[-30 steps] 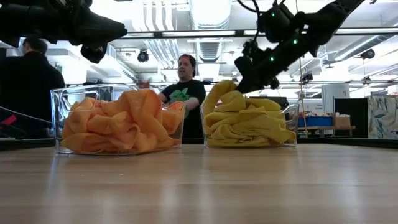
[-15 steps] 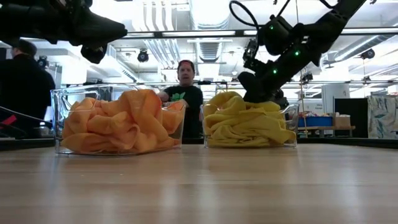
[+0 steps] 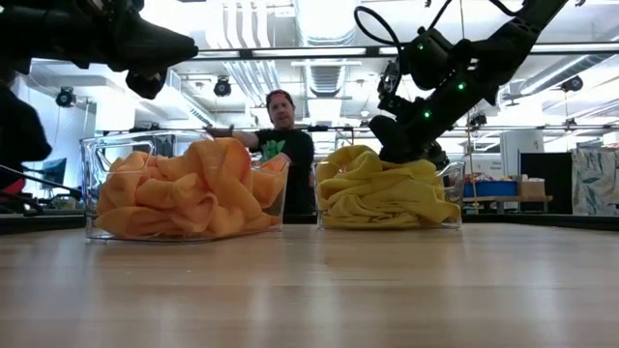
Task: Sort microfiber towel by color & place in baskets
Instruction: Put the yellow microfiber towel into the top right transparent bin
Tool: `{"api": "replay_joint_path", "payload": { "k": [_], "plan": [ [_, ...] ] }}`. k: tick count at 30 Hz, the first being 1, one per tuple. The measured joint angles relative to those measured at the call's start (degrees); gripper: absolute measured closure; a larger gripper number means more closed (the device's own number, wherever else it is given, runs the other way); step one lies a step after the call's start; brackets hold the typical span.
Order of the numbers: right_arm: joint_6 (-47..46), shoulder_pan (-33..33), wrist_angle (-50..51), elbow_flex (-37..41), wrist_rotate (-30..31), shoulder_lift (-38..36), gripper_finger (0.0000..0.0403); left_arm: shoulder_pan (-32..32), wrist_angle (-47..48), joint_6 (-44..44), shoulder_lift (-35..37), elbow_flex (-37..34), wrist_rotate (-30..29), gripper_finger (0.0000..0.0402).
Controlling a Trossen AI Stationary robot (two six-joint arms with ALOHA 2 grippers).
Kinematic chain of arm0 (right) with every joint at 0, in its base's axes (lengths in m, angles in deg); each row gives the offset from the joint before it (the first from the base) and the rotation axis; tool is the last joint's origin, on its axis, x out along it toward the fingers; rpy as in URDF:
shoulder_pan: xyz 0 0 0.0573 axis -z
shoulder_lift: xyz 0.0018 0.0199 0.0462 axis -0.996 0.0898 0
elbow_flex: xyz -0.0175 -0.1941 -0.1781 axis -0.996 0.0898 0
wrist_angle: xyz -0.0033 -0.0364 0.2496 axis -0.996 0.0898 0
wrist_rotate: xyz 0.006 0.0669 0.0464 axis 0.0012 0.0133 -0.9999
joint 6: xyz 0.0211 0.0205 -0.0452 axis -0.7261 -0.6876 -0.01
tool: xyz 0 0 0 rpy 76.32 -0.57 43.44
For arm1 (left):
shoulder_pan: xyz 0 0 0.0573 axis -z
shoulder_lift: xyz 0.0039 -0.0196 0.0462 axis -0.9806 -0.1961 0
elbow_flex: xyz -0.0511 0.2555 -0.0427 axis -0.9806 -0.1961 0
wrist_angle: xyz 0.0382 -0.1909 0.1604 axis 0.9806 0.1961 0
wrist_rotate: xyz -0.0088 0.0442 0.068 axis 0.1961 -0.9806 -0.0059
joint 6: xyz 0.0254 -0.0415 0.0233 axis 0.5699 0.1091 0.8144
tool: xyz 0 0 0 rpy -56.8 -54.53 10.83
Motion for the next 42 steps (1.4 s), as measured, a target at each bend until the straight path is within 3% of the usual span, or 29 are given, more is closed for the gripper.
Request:
{"api": "replay_joint_path", "payload": {
  "k": [18,27,42],
  "plan": [
    [-1.47,0.0,0.1,-0.01,-0.06,0.0,0.0382,0.0,0.02,-0.18,0.0,0.0,0.0,0.0363],
    [-2.59,-0.04,3.1,0.0,-0.08,-1.18,0.0293,-0.02,0.02,-0.2,0.0,0.0,0.0,0.0363],
    [-4.67,-0.04,12.72,-0.03,-0.13,-11.96,0.0171,0.0,-0.04,-0.2,0.02,0.0,0.0,0.0363]
  ]
}}
